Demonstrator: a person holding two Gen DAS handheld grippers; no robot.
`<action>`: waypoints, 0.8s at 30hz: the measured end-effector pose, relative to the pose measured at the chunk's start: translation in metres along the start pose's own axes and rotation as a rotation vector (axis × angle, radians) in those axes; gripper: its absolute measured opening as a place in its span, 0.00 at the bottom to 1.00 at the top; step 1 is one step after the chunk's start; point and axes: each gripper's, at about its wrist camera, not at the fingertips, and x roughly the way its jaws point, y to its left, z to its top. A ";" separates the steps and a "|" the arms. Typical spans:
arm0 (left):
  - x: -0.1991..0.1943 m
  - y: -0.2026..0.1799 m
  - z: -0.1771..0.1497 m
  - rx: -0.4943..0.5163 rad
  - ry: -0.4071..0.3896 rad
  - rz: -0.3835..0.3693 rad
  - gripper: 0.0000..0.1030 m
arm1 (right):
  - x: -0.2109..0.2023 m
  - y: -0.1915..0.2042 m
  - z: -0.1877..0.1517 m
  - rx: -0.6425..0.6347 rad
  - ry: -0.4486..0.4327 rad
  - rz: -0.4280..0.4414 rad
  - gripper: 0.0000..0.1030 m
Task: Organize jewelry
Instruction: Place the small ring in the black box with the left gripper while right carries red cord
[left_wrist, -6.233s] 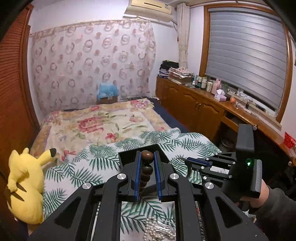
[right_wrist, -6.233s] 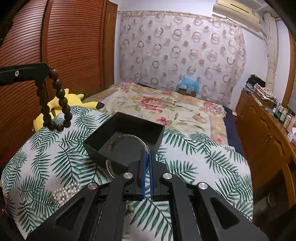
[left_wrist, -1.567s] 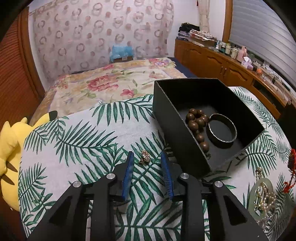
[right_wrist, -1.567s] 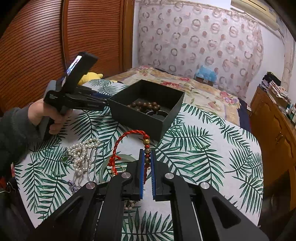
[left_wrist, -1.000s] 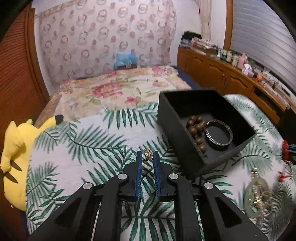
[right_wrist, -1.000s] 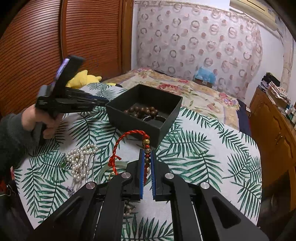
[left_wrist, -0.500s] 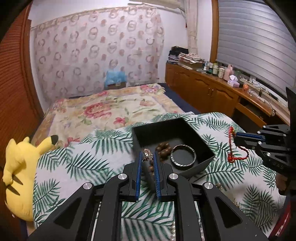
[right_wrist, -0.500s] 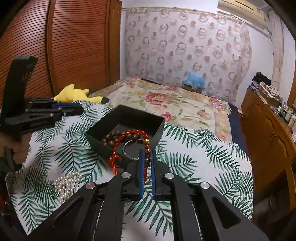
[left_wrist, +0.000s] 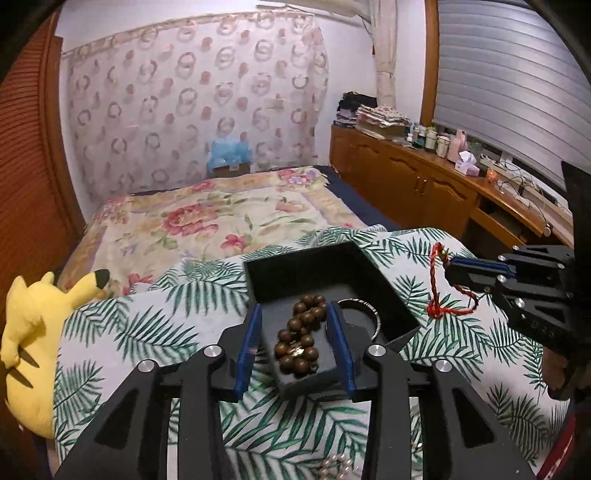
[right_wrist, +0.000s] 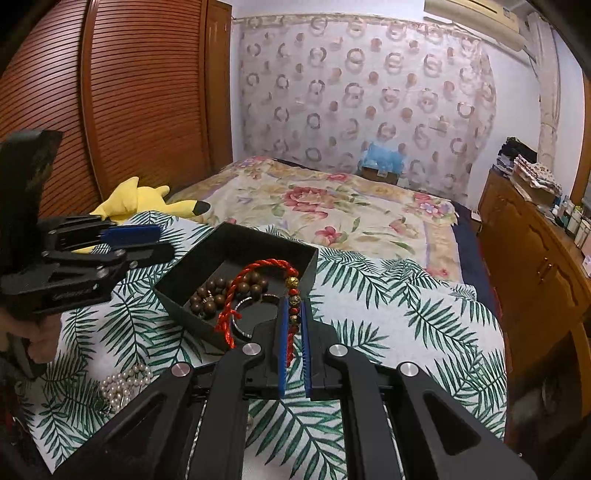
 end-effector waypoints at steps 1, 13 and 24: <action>-0.003 0.003 -0.002 -0.008 0.001 0.005 0.34 | 0.002 0.001 0.001 0.000 0.000 0.002 0.08; -0.039 0.026 -0.039 -0.052 -0.003 0.055 0.47 | 0.042 0.017 0.021 -0.007 0.028 0.025 0.08; -0.060 0.022 -0.048 -0.036 -0.021 0.045 0.47 | 0.063 0.026 0.033 -0.010 0.047 0.032 0.09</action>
